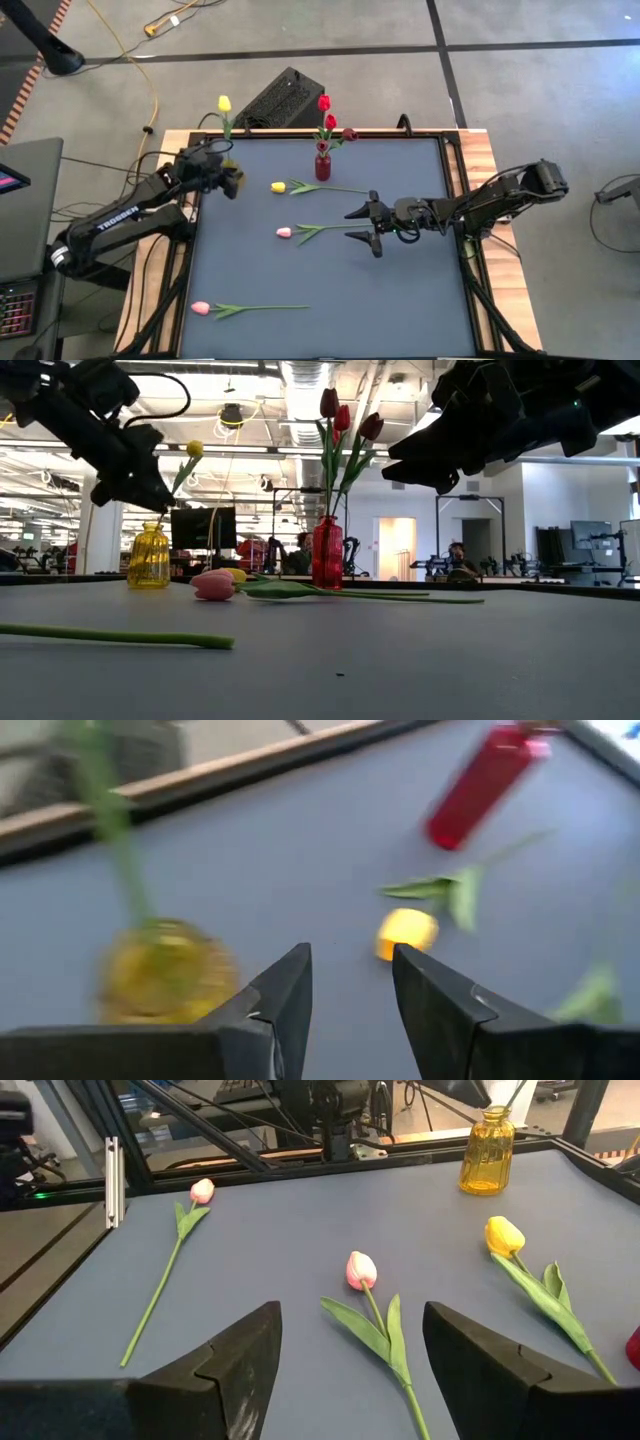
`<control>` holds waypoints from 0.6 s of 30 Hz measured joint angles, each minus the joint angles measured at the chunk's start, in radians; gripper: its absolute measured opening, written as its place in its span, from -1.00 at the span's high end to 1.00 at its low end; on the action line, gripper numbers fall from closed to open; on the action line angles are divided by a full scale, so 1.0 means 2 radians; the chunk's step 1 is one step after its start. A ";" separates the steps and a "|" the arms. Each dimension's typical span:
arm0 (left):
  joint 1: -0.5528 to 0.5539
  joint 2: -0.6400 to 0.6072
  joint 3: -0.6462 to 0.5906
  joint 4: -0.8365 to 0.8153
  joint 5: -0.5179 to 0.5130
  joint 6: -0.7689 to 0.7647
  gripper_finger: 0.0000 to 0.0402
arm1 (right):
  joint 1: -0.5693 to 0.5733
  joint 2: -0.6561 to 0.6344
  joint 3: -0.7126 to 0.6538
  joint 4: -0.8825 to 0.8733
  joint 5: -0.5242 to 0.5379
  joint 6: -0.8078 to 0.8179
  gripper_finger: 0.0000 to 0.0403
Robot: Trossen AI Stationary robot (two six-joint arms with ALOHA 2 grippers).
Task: Sort flowers into vase by color
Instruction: Put the top pink flower into the yellow flower vase
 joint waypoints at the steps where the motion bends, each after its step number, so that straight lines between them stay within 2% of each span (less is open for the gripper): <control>1: -0.005 -0.001 0.001 0.002 0.015 -0.009 0.36 | 0.000 0.000 0.000 0.000 0.000 0.000 -0.34; 5: -0.038 -0.001 0.001 0.014 0.056 -0.039 0.36 | 0.000 0.000 0.000 0.000 0.000 0.000 -0.34; 9: -0.093 -0.001 0.001 0.030 0.061 -0.063 0.36 | 0.000 0.000 0.000 0.001 0.000 0.000 -0.34; 13: -0.166 0.001 0.001 0.051 0.025 -0.084 0.36 | 0.000 0.000 0.000 0.002 0.000 0.000 -0.34; 18: -0.261 0.007 0.001 0.083 -0.044 -0.098 0.36 | 0.000 0.000 0.000 0.002 0.000 0.004 -0.34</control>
